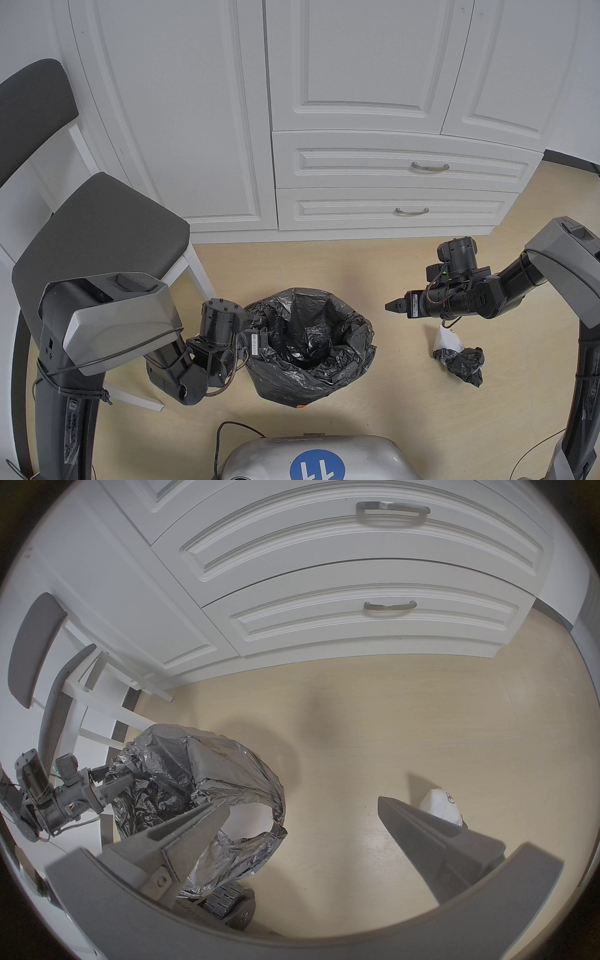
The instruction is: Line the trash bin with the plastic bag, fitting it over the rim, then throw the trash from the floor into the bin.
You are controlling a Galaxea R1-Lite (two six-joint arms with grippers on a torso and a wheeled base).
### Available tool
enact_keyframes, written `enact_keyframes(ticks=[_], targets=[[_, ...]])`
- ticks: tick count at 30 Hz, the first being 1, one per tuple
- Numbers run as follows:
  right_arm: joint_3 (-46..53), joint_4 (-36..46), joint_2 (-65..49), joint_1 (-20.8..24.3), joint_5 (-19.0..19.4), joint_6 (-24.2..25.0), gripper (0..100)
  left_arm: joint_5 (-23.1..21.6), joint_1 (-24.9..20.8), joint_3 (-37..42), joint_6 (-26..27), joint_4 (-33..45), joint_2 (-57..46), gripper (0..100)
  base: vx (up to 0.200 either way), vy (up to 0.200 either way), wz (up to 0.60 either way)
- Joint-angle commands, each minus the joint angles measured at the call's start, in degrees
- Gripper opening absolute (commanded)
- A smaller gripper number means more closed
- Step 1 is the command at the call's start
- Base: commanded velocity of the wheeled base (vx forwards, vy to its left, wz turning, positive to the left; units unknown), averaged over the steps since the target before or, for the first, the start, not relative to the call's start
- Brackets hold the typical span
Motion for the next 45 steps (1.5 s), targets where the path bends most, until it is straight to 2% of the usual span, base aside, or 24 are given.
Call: enact_keyframes(ticks=[1,10,15,17,28,31,33,35,45], targets=[[0.1,0.0,0.2,0.1,0.0,-0.4,100,0.0,-1.3,0.7,0.0,-0.2,0.5,100,0.000,0.000,0.00],[0.5,0.0,0.3,0.4,0.0,-0.6,100,-0.5,-3.6,2.8,0.0,-0.3,0.9,100,0.000,0.000,0.00],[0.5,0.0,0.2,0.4,0.0,-0.6,100,-6.4,-3.9,7.3,0.4,-0.3,-0.3,100,0.000,0.000,0.00],[0.5,0.0,0.3,0.4,0.0,-0.7,100,-7.5,-3.9,7.6,0.5,-0.3,-0.4,100,0.000,0.000,0.00],[0.4,0.0,0.2,0.2,0.0,-0.6,100,-7.4,-1.7,5.6,0.0,-4.7,-1.6,100,0.000,0.000,0.00],[0.3,0.0,0.3,0.2,0.0,-0.6,100,-6.8,-1.0,3.6,-0.2,-4.5,-1.2,100,0.000,0.000,0.00],[0.3,0.0,0.5,0.3,0.0,-0.6,100,-3.9,0.5,-0.2,-0.2,-4.0,1.9,100,0.000,0.000,0.00],[0.3,0.0,0.5,0.3,0.0,-0.6,100,-2.8,1.2,-1.9,-0.2,-4.0,3.7,100,0.000,0.000,0.00],[0.0,0.0,0.9,0.1,0.0,-0.6,100,-2.7,3.3,-3.4,-0.3,-4.0,4.9,100,0.000,0.000,0.00]])
